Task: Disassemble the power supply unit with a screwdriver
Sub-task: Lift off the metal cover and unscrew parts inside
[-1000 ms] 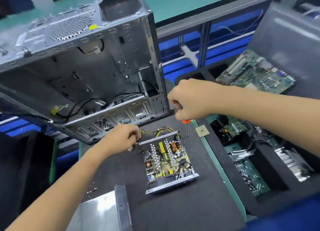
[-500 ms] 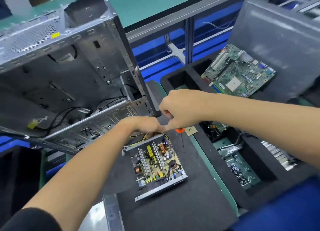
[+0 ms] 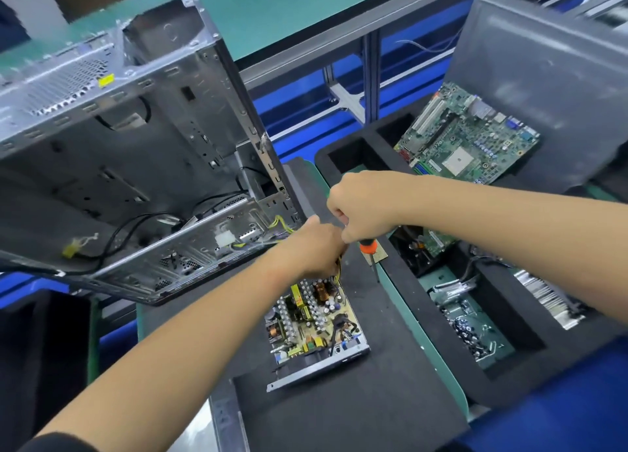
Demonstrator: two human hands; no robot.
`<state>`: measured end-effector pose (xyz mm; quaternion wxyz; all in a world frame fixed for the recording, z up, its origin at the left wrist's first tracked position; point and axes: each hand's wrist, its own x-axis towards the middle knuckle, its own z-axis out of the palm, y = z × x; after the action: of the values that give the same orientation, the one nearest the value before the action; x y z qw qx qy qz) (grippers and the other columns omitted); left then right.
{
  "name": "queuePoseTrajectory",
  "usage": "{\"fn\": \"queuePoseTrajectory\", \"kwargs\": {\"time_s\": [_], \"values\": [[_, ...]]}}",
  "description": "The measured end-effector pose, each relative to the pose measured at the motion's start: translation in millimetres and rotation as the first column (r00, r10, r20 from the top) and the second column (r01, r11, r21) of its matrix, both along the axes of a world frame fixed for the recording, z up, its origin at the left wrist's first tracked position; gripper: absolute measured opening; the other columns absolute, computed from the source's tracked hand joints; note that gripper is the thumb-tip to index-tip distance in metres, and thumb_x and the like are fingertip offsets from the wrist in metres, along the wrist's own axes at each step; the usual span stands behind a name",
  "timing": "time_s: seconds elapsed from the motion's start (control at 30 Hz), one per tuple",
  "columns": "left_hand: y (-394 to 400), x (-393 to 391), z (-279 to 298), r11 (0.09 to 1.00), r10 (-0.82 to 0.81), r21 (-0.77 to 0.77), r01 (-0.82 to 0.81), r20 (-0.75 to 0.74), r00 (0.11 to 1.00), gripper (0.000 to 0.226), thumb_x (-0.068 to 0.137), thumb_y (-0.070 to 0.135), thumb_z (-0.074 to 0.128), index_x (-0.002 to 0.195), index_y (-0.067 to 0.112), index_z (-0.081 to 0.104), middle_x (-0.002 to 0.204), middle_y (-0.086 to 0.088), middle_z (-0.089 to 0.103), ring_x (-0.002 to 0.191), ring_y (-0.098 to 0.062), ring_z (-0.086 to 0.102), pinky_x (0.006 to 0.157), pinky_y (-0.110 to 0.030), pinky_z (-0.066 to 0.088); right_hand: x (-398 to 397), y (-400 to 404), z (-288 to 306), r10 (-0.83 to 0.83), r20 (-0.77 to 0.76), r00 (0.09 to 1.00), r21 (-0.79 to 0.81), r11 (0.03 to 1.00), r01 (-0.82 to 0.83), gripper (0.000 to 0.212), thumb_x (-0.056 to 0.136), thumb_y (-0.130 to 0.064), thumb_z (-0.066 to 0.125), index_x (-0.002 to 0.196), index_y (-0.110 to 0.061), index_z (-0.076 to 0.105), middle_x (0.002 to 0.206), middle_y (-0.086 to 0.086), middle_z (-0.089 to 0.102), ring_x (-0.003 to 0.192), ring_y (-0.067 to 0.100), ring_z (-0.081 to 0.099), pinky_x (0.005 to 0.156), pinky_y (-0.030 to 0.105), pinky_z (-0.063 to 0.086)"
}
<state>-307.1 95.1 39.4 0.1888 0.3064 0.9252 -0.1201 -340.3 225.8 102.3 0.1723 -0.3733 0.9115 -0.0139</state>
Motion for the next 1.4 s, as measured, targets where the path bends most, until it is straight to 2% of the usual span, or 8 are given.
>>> {"fn": "queuePoseTrajectory", "kwargs": {"time_s": [0.17, 0.33, 0.6, 0.77, 0.83, 1.03, 1.2, 1.4], "values": [[-3.3, 21.5, -6.2, 0.966, -0.258, -0.040, 0.255, -0.175, 0.950, 0.019, 0.084, 0.009, 0.049, 0.100, 0.016, 0.056, 0.105, -0.002, 0.057, 0.098, -0.023, 0.052, 0.081, -0.034, 0.034, -1.1, -3.8, -1.4, -0.007, -0.026, 1.000, 0.012, 1.000, 0.007, 0.014, 0.076, -0.025, 0.063, 0.076, -0.012, 0.057, 0.079, 0.008, 0.064, 0.066, 0.025, 0.061, 0.051, 0.027, 0.042], [-36.1, 52.2, -11.0, 0.902, -0.340, 0.123, 0.414, -0.389, 0.856, 0.025, 0.072, 0.013, 0.067, 0.097, 0.014, 0.068, 0.078, -0.001, 0.056, 0.065, -0.019, 0.054, 0.057, -0.029, 0.037, 0.2, -5.4, -1.3, -0.031, -0.039, 0.999, -0.036, 0.999, 0.029, 0.015, 0.077, -0.023, 0.061, 0.076, -0.010, 0.055, 0.083, 0.011, 0.068, 0.059, 0.023, 0.051, 0.046, 0.024, 0.033], [-61.0, 73.2, -21.7, 0.883, 0.057, 0.470, 0.010, -0.128, 0.990, 0.026, 0.096, 0.034, 0.051, 0.095, 0.011, 0.062, 0.082, -0.001, 0.066, 0.068, -0.024, 0.062, 0.066, -0.035, 0.051, 8.7, -14.0, 0.0, -0.013, -0.028, 1.000, -0.078, 0.997, 0.011, 0.019, 0.076, -0.025, 0.063, 0.069, -0.014, 0.049, 0.078, 0.009, 0.063, 0.065, 0.025, 0.058, 0.047, 0.025, 0.038], [-61.0, 74.4, -21.5, 0.899, -0.099, 0.376, 0.225, -0.324, 0.941, 0.025, 0.083, 0.023, 0.069, 0.064, 0.013, 0.058, 0.063, -0.001, 0.054, 0.052, -0.023, 0.051, 0.046, -0.029, 0.040, 12.4, -19.9, -1.5, -0.004, -0.014, 1.000, -0.098, 0.995, 0.003, 0.020, 0.077, -0.025, 0.062, 0.080, -0.005, 0.064, 0.080, 0.012, 0.068, 0.057, 0.021, 0.050, 0.045, 0.023, 0.034], [-56.6, 67.3, -19.2, 0.888, -0.202, 0.319, 0.331, -0.376, 0.905, 0.028, 0.081, 0.025, 0.069, 0.059, 0.014, 0.054, 0.070, -0.003, 0.052, 0.061, -0.022, 0.049, 0.051, -0.030, 0.038, 14.0, -21.3, -2.0, 0.007, -0.020, 1.000, -0.107, 0.994, -0.010, 0.017, 0.078, -0.025, 0.062, 0.074, -0.008, 0.059, 0.077, 0.011, 0.066, 0.057, 0.021, 0.050, 0.045, 0.024, 0.034], [-55.1, 46.3, -28.2, 0.871, 0.130, 0.479, -0.111, -0.007, 0.991, 0.031, 0.095, 0.045, 0.045, 0.112, 0.020, 0.045, 0.090, 0.001, 0.059, 0.077, -0.020, 0.055, 0.064, -0.034, 0.043, 21.3, -22.9, 1.6, 0.017, -0.042, 0.999, -0.111, 0.994, -0.022, 0.029, 0.080, -0.027, 0.067, 0.063, -0.015, 0.045, 0.065, 0.004, 0.050, 0.052, 0.023, 0.050, 0.051, 0.028, 0.043], [-58.9, 41.8, -40.0, 0.968, 0.038, 0.251, -0.026, -0.041, 0.998, 0.032, 0.102, 0.039, 0.029, 0.082, 0.016, 0.037, 0.072, -0.010, 0.061, 0.065, -0.034, 0.057, 0.055, -0.034, 0.031, 24.4, -22.5, 9.1, 0.033, -0.037, 0.999, -0.141, 0.989, -0.038, 0.029, 0.074, -0.023, 0.066, 0.060, -0.017, 0.041, 0.063, 0.004, 0.049, 0.055, 0.027, 0.050, 0.054, 0.031, 0.046], [-88.1, 39.8, -35.3, 0.893, 0.188, 0.418, -0.168, -0.007, 0.982, 0.021, 0.098, 0.036, 0.041, 0.108, 0.018, 0.046, 0.074, 0.010, 0.051, 0.066, -0.015, 0.056, 0.057, -0.033, 0.041, 25.1, -26.5, 8.5, 0.056, -0.079, 0.995, -0.191, 0.979, -0.070, 0.026, 0.073, -0.023, 0.065, 0.059, -0.016, 0.044, 0.060, 0.004, 0.050, 0.050, 0.022, 0.048, 0.045, 0.025, 0.036]]}}
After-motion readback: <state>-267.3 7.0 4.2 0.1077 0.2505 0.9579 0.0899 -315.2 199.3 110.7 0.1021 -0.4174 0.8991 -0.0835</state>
